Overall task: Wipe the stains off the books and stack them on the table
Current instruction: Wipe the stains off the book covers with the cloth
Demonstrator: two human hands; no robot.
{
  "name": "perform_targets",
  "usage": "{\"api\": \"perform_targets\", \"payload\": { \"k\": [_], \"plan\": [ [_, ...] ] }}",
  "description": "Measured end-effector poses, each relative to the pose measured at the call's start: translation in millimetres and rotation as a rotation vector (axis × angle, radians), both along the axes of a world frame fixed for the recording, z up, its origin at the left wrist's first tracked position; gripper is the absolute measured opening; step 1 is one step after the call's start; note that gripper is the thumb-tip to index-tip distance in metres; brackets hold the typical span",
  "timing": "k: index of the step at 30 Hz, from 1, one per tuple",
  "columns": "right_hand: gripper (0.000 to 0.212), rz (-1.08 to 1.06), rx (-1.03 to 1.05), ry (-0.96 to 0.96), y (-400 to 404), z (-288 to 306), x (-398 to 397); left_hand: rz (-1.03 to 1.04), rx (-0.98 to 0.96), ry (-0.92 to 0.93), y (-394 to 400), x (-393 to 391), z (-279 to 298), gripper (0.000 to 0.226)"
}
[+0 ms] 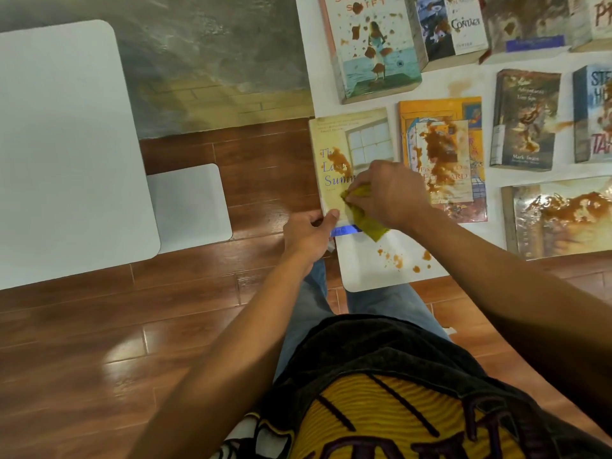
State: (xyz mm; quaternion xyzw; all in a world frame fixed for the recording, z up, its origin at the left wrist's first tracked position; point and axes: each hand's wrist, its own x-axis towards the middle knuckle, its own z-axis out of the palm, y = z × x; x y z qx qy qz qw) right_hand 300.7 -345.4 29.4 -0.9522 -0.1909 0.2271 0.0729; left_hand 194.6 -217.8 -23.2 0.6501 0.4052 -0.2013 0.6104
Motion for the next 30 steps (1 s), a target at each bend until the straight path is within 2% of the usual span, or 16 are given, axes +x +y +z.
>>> {"api": "perform_targets", "payload": {
  "k": [3,4,8,12,16,21,25,30],
  "plan": [
    [0.022,-0.152,0.029,-0.053,-3.2,1.2,13.6,-0.027,0.008,0.003,0.3,-1.0,-0.1,0.031],
    [0.022,-0.145,0.033,-0.078,-2.0,1.2,14.8,-0.028,0.011,0.006,0.7,-1.8,-0.5,0.032],
    [0.025,0.169,0.019,-0.038,5.4,5.4,8.7,-0.021,0.014,0.003,1.0,-2.4,-1.2,0.032],
    [0.023,-0.032,0.008,-0.124,4.0,3.5,29.5,-0.009,-0.001,0.004,-1.0,1.0,2.4,0.031],
    [0.023,0.166,0.010,-0.013,11.8,4.8,18.8,-0.021,0.012,0.004,0.4,0.5,4.3,0.033],
    [0.022,-0.051,0.017,-0.089,5.8,3.1,37.7,-0.013,-0.006,0.007,0.9,-1.1,4.5,0.031],
    [0.022,0.173,-0.007,0.051,9.7,4.7,21.3,-0.015,-0.003,0.010,1.3,-2.6,3.5,0.032],
    [0.022,-0.078,0.024,-0.021,9.2,1.3,33.4,-0.003,-0.005,0.006,0.9,-0.4,3.1,0.031]
  ]
}}
